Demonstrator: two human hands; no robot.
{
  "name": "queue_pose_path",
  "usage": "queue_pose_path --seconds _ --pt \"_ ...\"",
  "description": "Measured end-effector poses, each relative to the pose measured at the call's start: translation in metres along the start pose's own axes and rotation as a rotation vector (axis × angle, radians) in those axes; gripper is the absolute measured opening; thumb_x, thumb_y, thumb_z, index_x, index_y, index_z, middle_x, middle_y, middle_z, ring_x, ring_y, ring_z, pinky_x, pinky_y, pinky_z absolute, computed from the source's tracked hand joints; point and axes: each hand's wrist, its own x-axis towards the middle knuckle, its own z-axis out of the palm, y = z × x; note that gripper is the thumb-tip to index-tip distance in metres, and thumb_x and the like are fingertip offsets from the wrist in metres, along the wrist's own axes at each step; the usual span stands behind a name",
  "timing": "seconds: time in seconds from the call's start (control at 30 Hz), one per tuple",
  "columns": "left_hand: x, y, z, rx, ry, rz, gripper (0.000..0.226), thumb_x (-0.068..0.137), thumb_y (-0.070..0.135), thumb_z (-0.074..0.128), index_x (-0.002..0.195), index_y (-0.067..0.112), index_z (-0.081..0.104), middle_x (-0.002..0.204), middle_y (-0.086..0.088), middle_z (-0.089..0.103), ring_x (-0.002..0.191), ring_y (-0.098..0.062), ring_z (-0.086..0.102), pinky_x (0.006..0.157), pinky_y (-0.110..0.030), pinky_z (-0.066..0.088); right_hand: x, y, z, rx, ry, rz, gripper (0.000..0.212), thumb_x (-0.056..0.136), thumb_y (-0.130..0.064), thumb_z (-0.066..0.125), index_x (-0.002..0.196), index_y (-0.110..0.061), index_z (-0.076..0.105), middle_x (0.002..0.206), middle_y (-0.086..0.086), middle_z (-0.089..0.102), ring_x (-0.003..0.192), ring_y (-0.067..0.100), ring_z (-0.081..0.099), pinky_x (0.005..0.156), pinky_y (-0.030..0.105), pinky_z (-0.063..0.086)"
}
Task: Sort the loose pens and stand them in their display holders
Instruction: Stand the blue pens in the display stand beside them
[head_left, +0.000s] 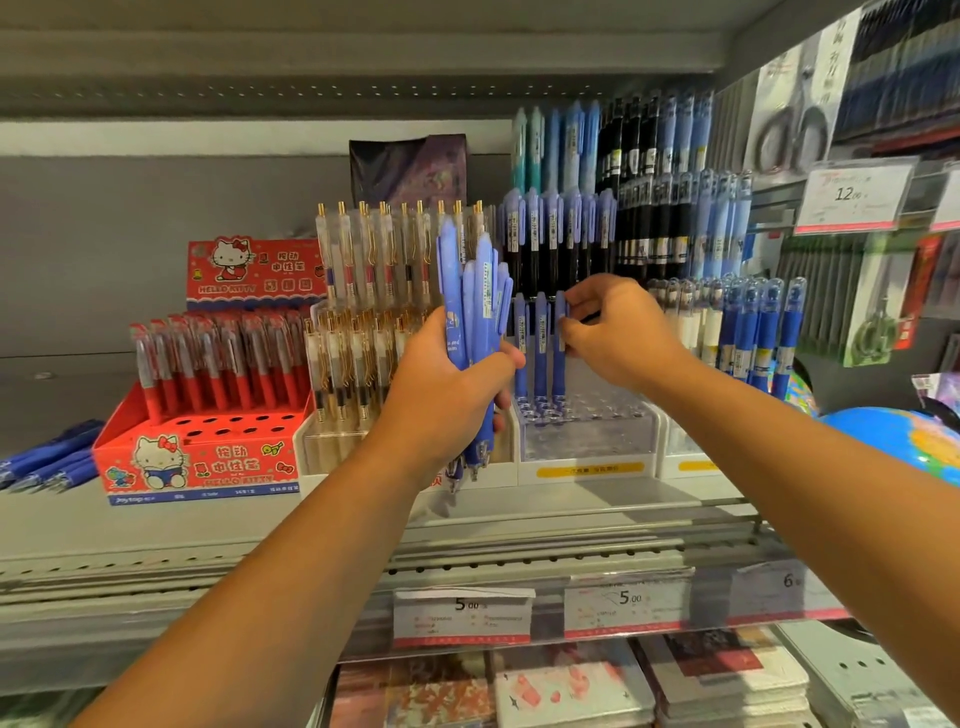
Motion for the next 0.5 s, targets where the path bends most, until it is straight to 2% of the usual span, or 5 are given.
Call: queue_pose_path --seconds 0.13,0.23,0.3,0.4,0.5 --pt "-0.001 0.001 0.001 -0.028 -0.009 0.005 0.027 0.075 0.016 0.060 0.101 0.023 0.058 0.088 -0.025 0.063 0.060 -0.023 0.055 0.053 -0.033 0.051 -0.001 -0.003 -0.001 -0.009 0.006 0.040 0.015 0.092 -0.018 0.068 0.104 -0.016 0.059 0.092 0.002 0.066 0.086 0.023 0.067 0.081 0.037 0.057" --pt "0.000 0.000 -0.001 -0.009 -0.012 0.011 0.026 0.081 0.012 0.061 0.104 0.022 0.056 0.089 -0.023 0.063 0.061 -0.023 0.056 0.054 -0.032 0.051 -0.006 -0.007 -0.002 -0.095 0.031 0.025 0.028 0.093 -0.019 0.065 0.119 -0.011 0.062 0.097 -0.001 0.064 0.089 0.017 0.062 0.078 0.025 0.047" --pt "-0.001 0.000 0.000 0.006 -0.014 0.018 0.026 0.087 0.007 0.060 0.106 0.024 0.055 0.090 -0.020 0.062 0.061 -0.023 0.056 0.055 -0.032 0.051 -0.013 -0.014 -0.004 -0.111 0.090 -0.031 0.032 0.095 -0.019 0.060 0.126 -0.014 0.059 0.107 0.000 0.062 0.091 0.013 0.058 0.081 0.024 0.046" --pt "-0.001 0.001 0.000 0.006 -0.008 0.018 0.029 0.080 0.012 0.060 0.106 0.024 0.055 0.089 -0.012 0.063 0.057 -0.019 0.057 0.052 -0.030 0.050 -0.026 -0.034 -0.006 0.160 0.103 -0.107 0.019 0.095 -0.023 0.060 0.114 -0.021 0.062 0.100 -0.005 0.065 0.086 0.006 0.061 0.077 0.026 0.053" --pt "-0.001 0.000 0.000 0.016 -0.015 0.025 0.029 0.089 0.005 0.062 0.112 0.023 0.056 0.078 -0.006 0.065 0.055 -0.019 0.059 0.051 -0.030 0.051 -0.037 -0.053 -0.006 0.531 -0.073 -0.050 0.007 0.094 -0.025 0.064 0.100 -0.022 0.065 0.085 -0.007 0.071 0.074 0.007 0.067 0.067 0.025 0.055"
